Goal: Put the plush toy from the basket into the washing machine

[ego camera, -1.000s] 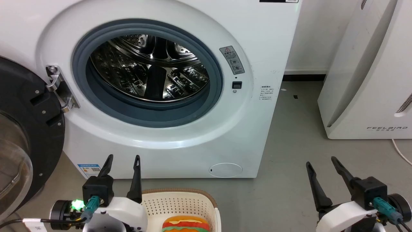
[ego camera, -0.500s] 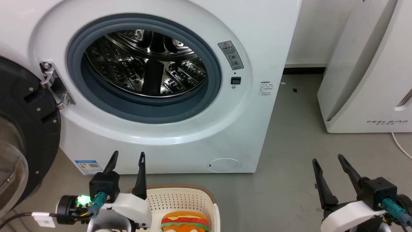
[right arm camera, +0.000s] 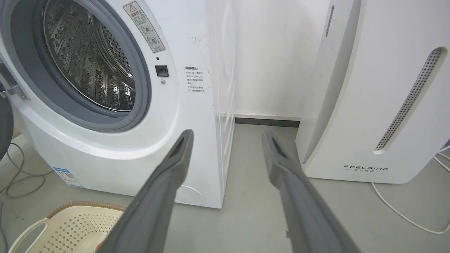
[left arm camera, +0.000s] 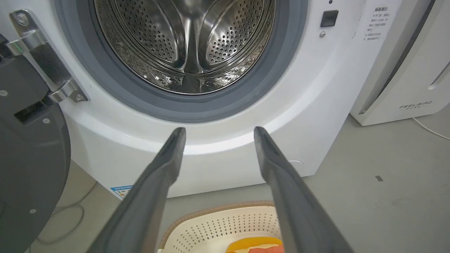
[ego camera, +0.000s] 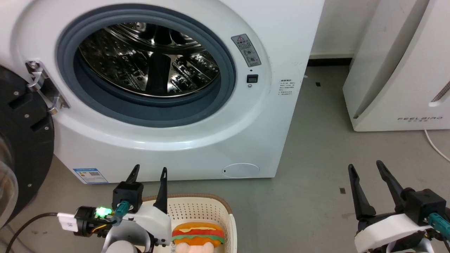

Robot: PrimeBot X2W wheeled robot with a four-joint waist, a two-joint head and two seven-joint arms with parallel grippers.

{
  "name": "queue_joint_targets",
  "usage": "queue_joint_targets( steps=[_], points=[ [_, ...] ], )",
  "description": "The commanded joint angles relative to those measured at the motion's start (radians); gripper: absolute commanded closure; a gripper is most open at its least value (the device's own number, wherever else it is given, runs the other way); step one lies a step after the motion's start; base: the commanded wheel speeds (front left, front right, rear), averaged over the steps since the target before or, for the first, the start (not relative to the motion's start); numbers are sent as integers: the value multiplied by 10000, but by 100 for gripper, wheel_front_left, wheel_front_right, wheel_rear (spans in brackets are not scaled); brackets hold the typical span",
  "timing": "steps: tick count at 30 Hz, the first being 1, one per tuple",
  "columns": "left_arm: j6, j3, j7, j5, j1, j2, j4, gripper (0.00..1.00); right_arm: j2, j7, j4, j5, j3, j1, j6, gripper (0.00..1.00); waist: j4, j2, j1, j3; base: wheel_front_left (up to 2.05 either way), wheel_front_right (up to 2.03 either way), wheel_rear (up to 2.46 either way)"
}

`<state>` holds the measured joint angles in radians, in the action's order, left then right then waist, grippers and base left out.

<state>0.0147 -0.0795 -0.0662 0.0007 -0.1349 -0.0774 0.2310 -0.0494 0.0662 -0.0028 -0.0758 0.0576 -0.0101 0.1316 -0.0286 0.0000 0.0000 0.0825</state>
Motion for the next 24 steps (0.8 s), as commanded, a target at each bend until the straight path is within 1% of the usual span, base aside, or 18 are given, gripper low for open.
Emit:
queue_joint_targets(
  steps=[1, 13, 24],
  points=[
    [44, -78, -112, 93, -235, -78, 237, 0, -2, 113, -9, -91, 42, -201, -3, 0, -52, 0, 0, 86, 0, 0, 0],
    [-128, -660, -296, 281, -1192, -293, 2410, 0, -3, 364, -37, -415, 91, -521, -4, 0, -391, 0, 0, 864, 0, 0, 0],
    [-423, -1311, 189, 536, -2108, -695, 3848, 0, -4, 594, -104, -788, 218, -985, -4, 0, -757, 0, 0, 1933, 0, 0, 0]
  ],
)
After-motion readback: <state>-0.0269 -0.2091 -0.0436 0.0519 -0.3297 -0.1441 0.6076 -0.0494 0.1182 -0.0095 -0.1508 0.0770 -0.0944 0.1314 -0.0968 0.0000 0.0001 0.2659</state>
